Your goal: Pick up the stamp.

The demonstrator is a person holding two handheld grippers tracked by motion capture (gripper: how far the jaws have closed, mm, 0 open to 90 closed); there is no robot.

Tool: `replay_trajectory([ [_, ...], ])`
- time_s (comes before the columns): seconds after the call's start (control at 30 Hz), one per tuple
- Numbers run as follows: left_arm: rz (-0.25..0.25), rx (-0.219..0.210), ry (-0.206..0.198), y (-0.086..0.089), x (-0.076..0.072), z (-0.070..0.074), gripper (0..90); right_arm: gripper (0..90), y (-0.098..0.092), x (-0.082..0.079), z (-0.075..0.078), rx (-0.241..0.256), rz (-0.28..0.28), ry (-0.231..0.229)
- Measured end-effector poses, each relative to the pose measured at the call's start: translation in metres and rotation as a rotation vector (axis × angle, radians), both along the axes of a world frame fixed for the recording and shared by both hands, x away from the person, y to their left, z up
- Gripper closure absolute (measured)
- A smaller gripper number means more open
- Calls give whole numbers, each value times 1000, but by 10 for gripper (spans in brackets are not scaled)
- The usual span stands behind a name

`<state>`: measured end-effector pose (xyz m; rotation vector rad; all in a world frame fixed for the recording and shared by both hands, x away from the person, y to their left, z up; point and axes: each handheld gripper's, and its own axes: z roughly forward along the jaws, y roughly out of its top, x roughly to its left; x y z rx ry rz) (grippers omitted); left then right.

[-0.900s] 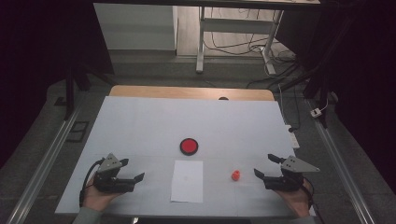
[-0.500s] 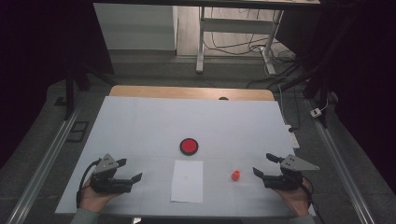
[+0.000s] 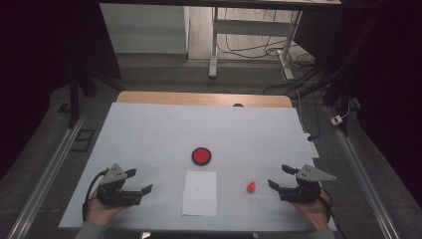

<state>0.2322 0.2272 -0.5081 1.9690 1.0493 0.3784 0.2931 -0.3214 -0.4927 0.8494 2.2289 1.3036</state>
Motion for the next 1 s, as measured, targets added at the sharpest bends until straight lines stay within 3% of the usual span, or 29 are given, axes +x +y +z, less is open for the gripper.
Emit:
replay_trajectory([
  [0.53,-25,20,-10,-6,0,1,172,251,15,-4,20,13,38,-17],
  [1.0,-27,25,-4,-8,1,-1,177,262,42,-4,23,-18,112,32],
])
